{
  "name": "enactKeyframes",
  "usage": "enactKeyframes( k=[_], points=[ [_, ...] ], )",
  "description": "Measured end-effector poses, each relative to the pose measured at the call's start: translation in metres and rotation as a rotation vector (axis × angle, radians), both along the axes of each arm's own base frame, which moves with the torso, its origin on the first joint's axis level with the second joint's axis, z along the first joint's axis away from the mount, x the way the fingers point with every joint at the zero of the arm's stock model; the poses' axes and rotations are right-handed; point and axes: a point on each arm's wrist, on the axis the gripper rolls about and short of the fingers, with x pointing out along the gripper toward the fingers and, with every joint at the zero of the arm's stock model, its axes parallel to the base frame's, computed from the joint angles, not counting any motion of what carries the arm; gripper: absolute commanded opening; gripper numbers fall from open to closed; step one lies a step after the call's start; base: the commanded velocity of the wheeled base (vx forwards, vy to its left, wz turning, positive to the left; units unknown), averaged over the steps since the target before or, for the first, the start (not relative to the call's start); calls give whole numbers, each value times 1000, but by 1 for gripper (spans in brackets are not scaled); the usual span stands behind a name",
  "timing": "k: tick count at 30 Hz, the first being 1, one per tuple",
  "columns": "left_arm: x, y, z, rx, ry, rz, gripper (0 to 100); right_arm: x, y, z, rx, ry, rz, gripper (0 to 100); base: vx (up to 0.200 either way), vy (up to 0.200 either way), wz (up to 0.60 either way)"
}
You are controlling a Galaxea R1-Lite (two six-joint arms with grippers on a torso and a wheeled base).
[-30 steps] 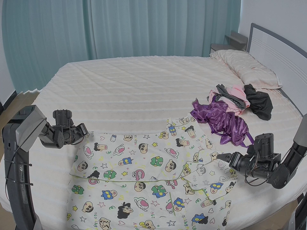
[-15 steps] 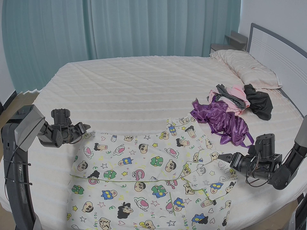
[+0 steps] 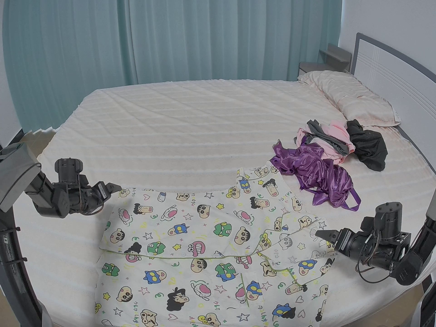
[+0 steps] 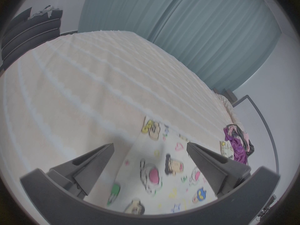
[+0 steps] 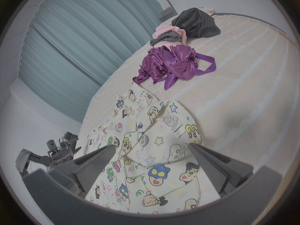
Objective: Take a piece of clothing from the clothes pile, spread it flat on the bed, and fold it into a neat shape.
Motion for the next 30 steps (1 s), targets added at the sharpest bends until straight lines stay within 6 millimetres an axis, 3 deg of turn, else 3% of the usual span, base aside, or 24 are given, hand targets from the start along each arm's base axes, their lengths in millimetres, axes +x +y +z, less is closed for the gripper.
enactKeyframes(
  k=[8, 17, 24, 30],
  points=[
    [-76, -23, 2, -53, 70, -40, 100, -17, -4, -3, 9, -10, 0, 100, -200, 0, 0],
    [-153, -45, -4, -95, 144, -77, 100, -24, -5, -7, 19, -4, -7, 100, -200, 0, 0],
    [-189, -49, -11, -118, 218, -70, 100, -24, -4, -8, 40, 4, -29, 100, -29, 0, 0],
    [-200, -47, -16, -122, 269, 5, 100, -26, 0, -9, 31, 12, -33, 100, 0, 0, 0]
  ],
)
